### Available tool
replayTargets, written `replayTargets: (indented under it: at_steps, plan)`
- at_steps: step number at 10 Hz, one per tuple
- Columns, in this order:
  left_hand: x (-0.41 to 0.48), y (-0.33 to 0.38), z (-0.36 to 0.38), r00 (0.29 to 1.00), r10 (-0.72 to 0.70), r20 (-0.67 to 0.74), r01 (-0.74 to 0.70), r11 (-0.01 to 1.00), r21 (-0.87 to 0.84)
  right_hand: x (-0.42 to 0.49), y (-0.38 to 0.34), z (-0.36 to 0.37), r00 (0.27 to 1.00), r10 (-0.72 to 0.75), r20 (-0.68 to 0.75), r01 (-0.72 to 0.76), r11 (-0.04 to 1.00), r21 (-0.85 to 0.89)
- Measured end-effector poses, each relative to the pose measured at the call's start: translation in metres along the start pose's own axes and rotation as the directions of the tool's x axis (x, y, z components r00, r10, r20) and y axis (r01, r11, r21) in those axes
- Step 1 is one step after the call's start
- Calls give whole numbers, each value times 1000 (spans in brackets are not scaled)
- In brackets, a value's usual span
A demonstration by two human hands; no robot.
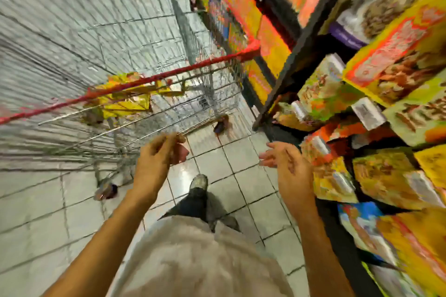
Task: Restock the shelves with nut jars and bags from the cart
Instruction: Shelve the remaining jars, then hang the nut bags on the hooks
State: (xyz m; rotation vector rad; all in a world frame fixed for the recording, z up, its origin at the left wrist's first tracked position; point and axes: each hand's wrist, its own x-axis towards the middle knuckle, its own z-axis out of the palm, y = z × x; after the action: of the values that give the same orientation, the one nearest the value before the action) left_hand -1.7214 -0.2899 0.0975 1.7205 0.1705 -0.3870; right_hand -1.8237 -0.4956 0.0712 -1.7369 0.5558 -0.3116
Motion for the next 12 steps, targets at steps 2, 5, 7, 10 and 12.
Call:
replayTargets:
  at_steps: [2, 5, 7, 10, 12]
  plan:
    - [20, -10, -64, 973, -58, -225, 24, 988, -151, 46, -22, 91, 957, -35, 290, 48, 998, -37]
    - [137, 23, -174, 962, -37, -271, -34, 967, -253, 146, -89, 263, 871, -121, 475, 118, 992, 35]
    - [265, 58, -254, 973, -149, -178, 80, 935, -345, 255, -122, 382, 819, -13, 574, 125, 980, -157]
    - [466, -85, -272, 692, -721, -38, 647, 644, -408, 428, 54, 527, 667, 622, 409, -163, 658, -736]
    - [514, -192, -265, 634, -767, -98, 683, 615, -393, 474, 157, 592, 784, 329, 527, 279, 571, -772]
